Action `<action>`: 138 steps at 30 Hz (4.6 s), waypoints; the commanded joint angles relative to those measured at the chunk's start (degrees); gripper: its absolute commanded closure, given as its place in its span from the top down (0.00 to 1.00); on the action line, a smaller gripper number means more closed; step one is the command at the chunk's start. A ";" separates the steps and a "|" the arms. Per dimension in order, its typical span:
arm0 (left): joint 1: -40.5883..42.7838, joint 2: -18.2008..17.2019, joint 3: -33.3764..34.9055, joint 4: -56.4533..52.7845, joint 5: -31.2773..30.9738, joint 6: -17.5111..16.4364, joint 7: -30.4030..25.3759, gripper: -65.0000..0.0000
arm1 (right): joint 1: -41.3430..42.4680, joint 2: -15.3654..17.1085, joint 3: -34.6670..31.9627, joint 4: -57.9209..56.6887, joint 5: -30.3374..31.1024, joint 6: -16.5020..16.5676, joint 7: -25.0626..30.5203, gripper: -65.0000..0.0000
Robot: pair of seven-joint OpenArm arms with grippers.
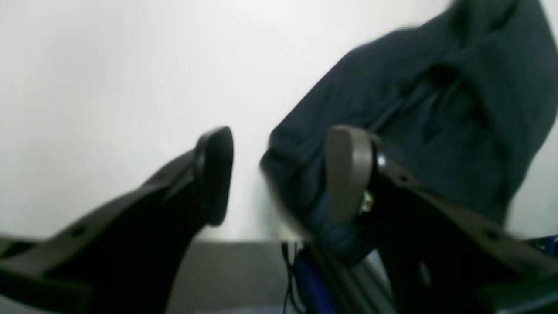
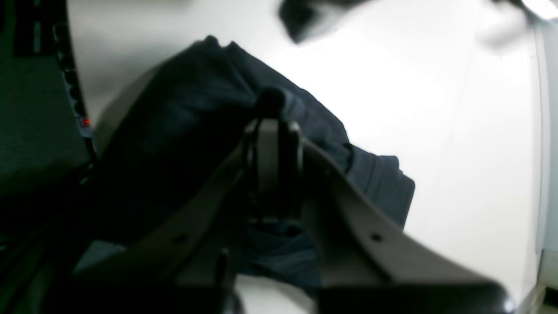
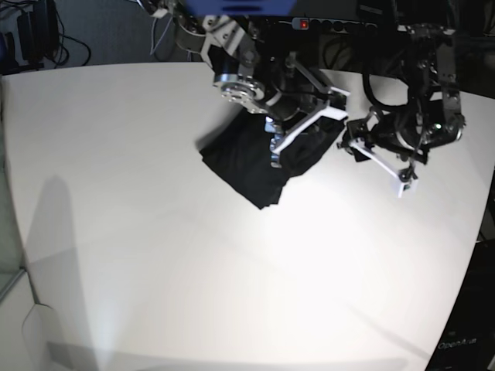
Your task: Fold the T-shirt properly
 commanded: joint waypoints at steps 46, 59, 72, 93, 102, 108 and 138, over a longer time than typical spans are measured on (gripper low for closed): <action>-3.44 5.14 8.19 -15.37 13.55 0.25 -0.51 0.51 | 8.17 4.21 7.22 0.67 0.35 -0.69 1.02 0.00; -12.67 7.33 8.19 -17.92 18.48 -0.01 -1.08 0.51 | 7.47 4.21 7.31 0.67 0.35 -0.69 0.84 0.00; -21.02 13.93 8.54 -24.43 18.12 -0.10 -5.13 0.51 | 4.83 4.30 7.31 0.50 0.35 -0.69 0.93 0.00; -16.89 11.82 3.09 -1.75 18.65 0.25 -0.51 0.51 | 5.27 4.30 7.31 0.50 0.35 -0.69 0.93 0.00; -8.63 7.77 -1.13 -8.08 18.12 -0.19 -4.77 0.51 | 7.82 3.86 7.31 0.94 0.35 -0.69 0.93 0.00; -8.54 8.92 -0.07 -10.89 18.12 -0.19 -7.06 0.51 | 10.19 3.24 7.22 0.85 0.35 -0.69 0.93 0.00; -8.89 11.38 4.94 -13.44 18.39 -0.19 -8.73 0.51 | 14.59 -5.19 1.86 0.94 0.35 -0.69 0.40 0.00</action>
